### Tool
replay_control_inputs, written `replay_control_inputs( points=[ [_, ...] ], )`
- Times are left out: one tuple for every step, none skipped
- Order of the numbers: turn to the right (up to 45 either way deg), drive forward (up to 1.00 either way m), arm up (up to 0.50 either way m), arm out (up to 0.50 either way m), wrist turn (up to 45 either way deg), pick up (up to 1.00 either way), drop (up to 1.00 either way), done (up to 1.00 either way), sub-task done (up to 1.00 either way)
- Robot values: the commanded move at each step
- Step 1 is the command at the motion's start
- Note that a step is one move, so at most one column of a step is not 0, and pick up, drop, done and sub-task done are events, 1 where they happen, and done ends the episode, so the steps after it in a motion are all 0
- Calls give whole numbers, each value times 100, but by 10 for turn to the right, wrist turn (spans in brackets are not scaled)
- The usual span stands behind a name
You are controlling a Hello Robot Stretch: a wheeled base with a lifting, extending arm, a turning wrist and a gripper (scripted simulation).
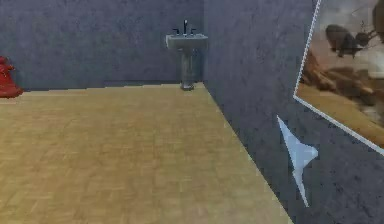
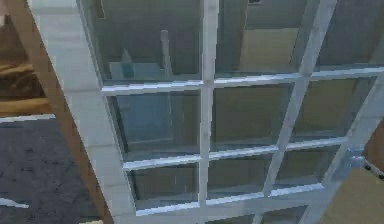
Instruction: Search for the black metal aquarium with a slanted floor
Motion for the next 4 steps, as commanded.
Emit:
replay_control_inputs(
  points=[
    [-330,0,0,0,0,0,0,0,0],
    [0,60,0,0,0,0,0,0,0],
    [-240,0,0,0,0,0,0,0,0],
    [0,100,0,0,0,0,0,0,0]
  ],
)
